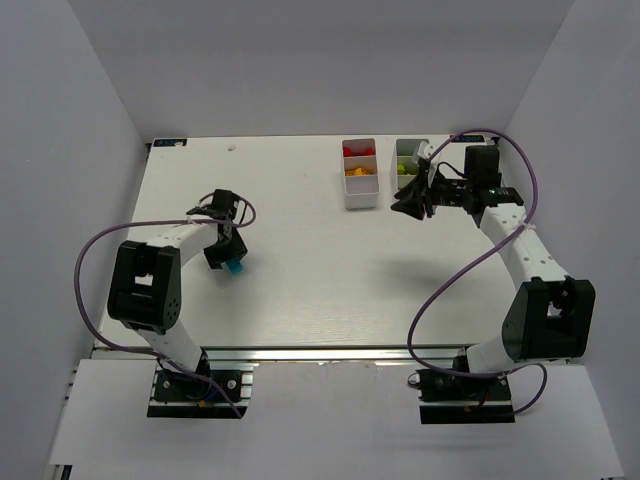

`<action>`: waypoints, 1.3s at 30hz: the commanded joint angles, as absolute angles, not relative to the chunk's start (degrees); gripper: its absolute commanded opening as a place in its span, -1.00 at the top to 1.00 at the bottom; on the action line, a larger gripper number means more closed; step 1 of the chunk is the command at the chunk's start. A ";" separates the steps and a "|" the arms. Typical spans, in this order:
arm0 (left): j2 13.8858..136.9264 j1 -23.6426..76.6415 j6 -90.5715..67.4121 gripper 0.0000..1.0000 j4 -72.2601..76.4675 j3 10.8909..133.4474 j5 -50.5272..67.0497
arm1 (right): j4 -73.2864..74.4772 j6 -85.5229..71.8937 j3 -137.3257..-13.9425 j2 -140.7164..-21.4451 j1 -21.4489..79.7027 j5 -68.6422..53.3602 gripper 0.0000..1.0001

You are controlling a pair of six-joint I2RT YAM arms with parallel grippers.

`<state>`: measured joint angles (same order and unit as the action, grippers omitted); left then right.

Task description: Sort the legos into containers by color

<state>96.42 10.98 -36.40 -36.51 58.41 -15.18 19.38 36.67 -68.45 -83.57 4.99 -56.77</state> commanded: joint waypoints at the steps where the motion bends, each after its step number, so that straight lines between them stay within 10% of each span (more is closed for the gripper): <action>1: 96.24 10.55 -36.04 -0.23 -34.37 57.22 -15.21 | 17.75 35.68 -68.20 -81.65 4.92 -58.01 0.16; 15: 85.90 12.91 -34.28 0.64 -21.38 55.99 5.50 | 16.35 34.20 -66.98 -78.05 4.49 -56.95 0.16; 24: 82.26 28.30 -13.29 0.70 3.23 58.97 22.21 | 10.90 29.71 -64.69 -74.36 1.15 -56.95 0.18; 39: 114.05 30.94 11.15 0.68 12.22 90.34 32.35 | 6.24 26.46 -61.08 -71.90 -2.99 -57.74 0.17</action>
